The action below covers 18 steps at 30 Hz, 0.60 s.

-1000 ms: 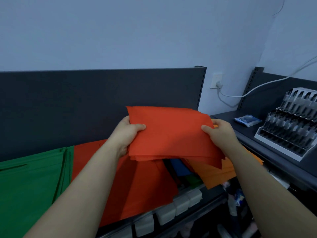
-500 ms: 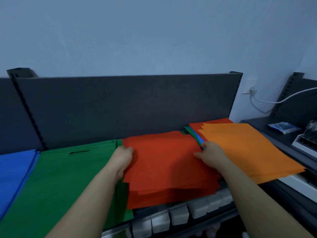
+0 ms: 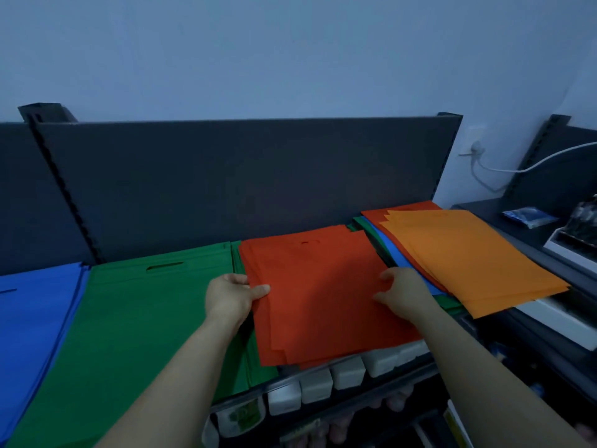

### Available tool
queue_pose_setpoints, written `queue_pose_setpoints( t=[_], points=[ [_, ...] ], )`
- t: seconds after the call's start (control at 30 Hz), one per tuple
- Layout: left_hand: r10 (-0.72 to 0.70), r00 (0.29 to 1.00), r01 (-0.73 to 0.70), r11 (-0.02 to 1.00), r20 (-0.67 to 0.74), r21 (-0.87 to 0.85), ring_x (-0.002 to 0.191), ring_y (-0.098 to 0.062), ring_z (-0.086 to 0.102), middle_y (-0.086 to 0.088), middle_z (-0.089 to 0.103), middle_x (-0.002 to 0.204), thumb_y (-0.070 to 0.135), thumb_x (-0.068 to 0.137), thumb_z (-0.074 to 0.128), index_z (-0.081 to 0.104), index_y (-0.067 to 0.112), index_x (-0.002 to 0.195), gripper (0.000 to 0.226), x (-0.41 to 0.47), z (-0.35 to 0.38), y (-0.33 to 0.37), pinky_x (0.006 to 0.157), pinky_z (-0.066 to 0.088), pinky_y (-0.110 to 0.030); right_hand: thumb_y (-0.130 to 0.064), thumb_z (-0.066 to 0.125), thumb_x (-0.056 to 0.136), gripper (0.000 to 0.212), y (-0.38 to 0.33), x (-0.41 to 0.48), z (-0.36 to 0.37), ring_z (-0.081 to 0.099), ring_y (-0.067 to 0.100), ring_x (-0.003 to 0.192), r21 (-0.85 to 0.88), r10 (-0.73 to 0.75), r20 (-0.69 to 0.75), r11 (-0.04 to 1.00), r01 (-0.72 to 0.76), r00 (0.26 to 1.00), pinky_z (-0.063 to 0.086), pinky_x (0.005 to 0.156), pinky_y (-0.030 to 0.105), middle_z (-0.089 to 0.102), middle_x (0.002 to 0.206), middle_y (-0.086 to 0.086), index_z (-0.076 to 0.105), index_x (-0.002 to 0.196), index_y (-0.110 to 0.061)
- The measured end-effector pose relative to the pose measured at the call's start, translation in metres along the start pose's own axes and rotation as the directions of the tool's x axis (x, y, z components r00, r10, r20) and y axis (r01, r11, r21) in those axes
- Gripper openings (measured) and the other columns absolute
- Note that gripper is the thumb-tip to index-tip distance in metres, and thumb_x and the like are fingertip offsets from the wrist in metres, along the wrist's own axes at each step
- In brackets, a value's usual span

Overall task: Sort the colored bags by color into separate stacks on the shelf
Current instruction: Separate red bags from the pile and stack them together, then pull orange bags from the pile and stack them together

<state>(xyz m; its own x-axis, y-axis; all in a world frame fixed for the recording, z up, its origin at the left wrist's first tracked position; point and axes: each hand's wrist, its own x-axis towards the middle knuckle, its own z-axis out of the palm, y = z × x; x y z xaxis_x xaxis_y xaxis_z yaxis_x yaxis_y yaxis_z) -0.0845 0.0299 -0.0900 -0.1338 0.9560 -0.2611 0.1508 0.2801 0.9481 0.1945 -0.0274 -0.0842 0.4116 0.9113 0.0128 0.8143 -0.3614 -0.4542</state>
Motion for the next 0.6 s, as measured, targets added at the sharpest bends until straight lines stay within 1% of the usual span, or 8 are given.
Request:
queue_pose_setpoints(
  t=[0.03,0.1,0.17,0.27,0.33,0.4,0.5,0.6],
  points=[
    [0.022,1.000,-0.022,0.999,0.000,0.024,0.076,-0.020,0.064,-0.007,0.067,0.091,0.007,0.070,0.083,0.060,0.004,0.105,0.041,0.000,0.000,-0.003,0.075,0.052,-0.029,-0.024,0.074,0.080,0.056,-0.001,-0.001,0.002,0.054,0.024,0.117,-0.002,0.000,-0.001,1.000,0.000,1.000,0.046,0.098,0.039,0.054,0.131,0.010,0.055,0.130,-0.008],
    [0.070,0.997,-0.072,0.993,0.028,0.096,0.098,-0.027,0.064,-0.014,0.065,0.114,0.010,0.079,0.076,0.055,0.000,0.124,0.051,-0.001,0.002,-0.007,0.091,0.051,-0.036,-0.026,0.071,0.083,0.056,-0.003,-0.003,0.006,0.053,0.025,0.119,-0.008,-0.006,0.015,1.000,0.006,1.000,0.044,0.101,0.041,0.053,0.133,0.011,0.053,0.132,-0.007],
    [0.111,0.992,-0.122,0.974,0.067,0.190,0.111,-0.029,0.060,-0.013,0.059,0.125,0.013,0.086,0.068,0.052,-0.002,0.129,0.048,-0.002,0.004,-0.008,0.098,0.046,-0.035,-0.028,0.068,0.085,0.056,-0.004,-0.005,0.009,0.052,0.026,0.120,-0.013,-0.029,0.036,0.999,0.029,0.999,0.043,0.102,0.042,0.051,0.135,0.012,0.051,0.134,-0.007],
    [0.177,0.982,-0.188,0.929,0.062,0.319,0.110,-0.032,0.058,-0.012,0.059,0.125,0.019,0.087,0.065,0.056,0.003,0.122,0.040,0.001,0.009,-0.004,0.097,0.047,-0.036,-0.025,0.064,0.088,0.046,0.000,-0.005,0.008,0.054,0.026,0.115,-0.017,-0.077,-0.030,0.997,0.077,0.997,0.044,0.098,0.043,0.053,0.130,0.012,0.055,0.129,-0.005],
    [0.247,0.969,-0.237,0.884,0.028,0.403,0.108,-0.035,0.058,-0.018,0.060,0.122,0.025,0.084,0.065,0.058,0.004,0.117,0.039,0.002,0.016,0.001,0.096,0.047,-0.040,-0.026,0.061,0.090,0.046,0.007,-0.003,0.000,0.054,0.025,0.116,-0.034,-0.085,-0.079,0.996,0.082,0.993,0.043,0.099,0.041,0.053,0.132,0.011,0.054,0.131,-0.007],
    [0.306,0.951,-0.289,0.844,0.035,0.451,0.117,-0.037,0.053,-0.020,0.056,0.127,0.028,0.086,0.064,0.054,0.002,0.125,0.048,-0.005,0.029,0.011,0.101,0.042,-0.038,-0.028,0.059,0.092,0.048,0.018,0.002,-0.011,0.050,0.025,0.123,-0.060,-0.064,-0.102,0.996,0.058,0.993,0.037,0.106,0.041,0.049,0.139,0.010,0.051,0.134,-0.008],
    [0.365,0.923,-0.380,0.823,0.119,0.423,0.124,-0.030,0.050,-0.016,0.055,0.133,0.028,0.088,0.064,0.049,0.002,0.133,0.054,-0.014,0.062,0.027,0.105,0.038,-0.033,-0.029,0.055,0.094,0.044,0.042,0.014,-0.032,0.052,0.025,0.120,-0.074,-0.028,-0.133,0.997,0.018,0.991,0.036,0.107,0.041,0.052,0.137,0.009,0.053,0.131,-0.006],
    [0.391,0.904,-0.427,0.840,0.173,0.333,0.110,-0.025,0.059,-0.009,0.065,0.115,0.023,0.087,0.065,0.058,0.004,0.123,0.040,-0.020,0.103,0.041,0.096,0.044,-0.029,-0.033,0.052,0.095,0.047,0.072,0.028,-0.055,0.048,0.024,0.126,-0.114,0.017,-0.153,0.993,-0.035,0.988,0.028,0.113,0.046,0.047,0.142,0.006,0.049,0.137,-0.012]
  ],
)
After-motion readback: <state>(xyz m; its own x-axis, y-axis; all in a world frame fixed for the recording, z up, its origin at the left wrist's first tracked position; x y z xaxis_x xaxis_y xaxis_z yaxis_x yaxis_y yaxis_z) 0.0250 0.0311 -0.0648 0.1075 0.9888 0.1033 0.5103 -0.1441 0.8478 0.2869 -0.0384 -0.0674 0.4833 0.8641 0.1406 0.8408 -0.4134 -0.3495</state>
